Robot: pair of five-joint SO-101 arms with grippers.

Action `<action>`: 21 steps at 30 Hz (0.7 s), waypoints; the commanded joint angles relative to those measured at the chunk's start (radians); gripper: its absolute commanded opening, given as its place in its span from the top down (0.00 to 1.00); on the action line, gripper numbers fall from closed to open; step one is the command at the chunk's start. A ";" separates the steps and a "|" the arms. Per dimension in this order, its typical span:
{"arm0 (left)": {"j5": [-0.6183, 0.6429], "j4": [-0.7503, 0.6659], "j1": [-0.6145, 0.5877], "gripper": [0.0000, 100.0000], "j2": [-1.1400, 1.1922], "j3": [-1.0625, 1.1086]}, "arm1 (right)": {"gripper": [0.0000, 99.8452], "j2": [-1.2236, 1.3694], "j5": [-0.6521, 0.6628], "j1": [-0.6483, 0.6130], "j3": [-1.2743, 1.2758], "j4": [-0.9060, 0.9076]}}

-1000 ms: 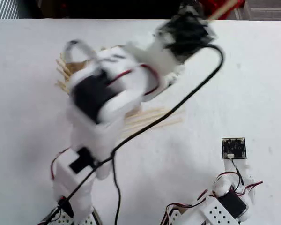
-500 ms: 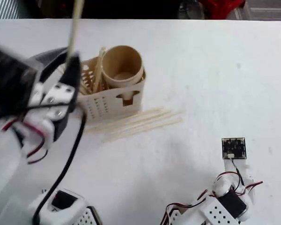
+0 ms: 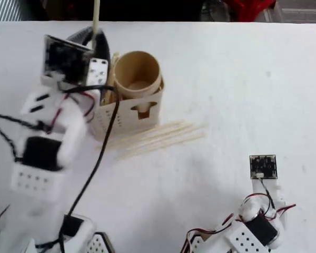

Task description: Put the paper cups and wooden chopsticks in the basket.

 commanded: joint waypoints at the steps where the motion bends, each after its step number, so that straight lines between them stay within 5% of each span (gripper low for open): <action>1: 0.011 -0.184 -0.022 0.98 -0.019 0.195 | 0.98 -0.015 0.003 0.004 0.008 0.007; 9: 0.011 -0.222 -0.054 0.92 -0.025 0.310 | 0.98 -0.015 0.003 0.004 0.008 0.007; 21: 0.011 0.052 -0.047 0.87 -0.133 0.117 | 0.98 -0.015 0.002 0.004 0.008 0.007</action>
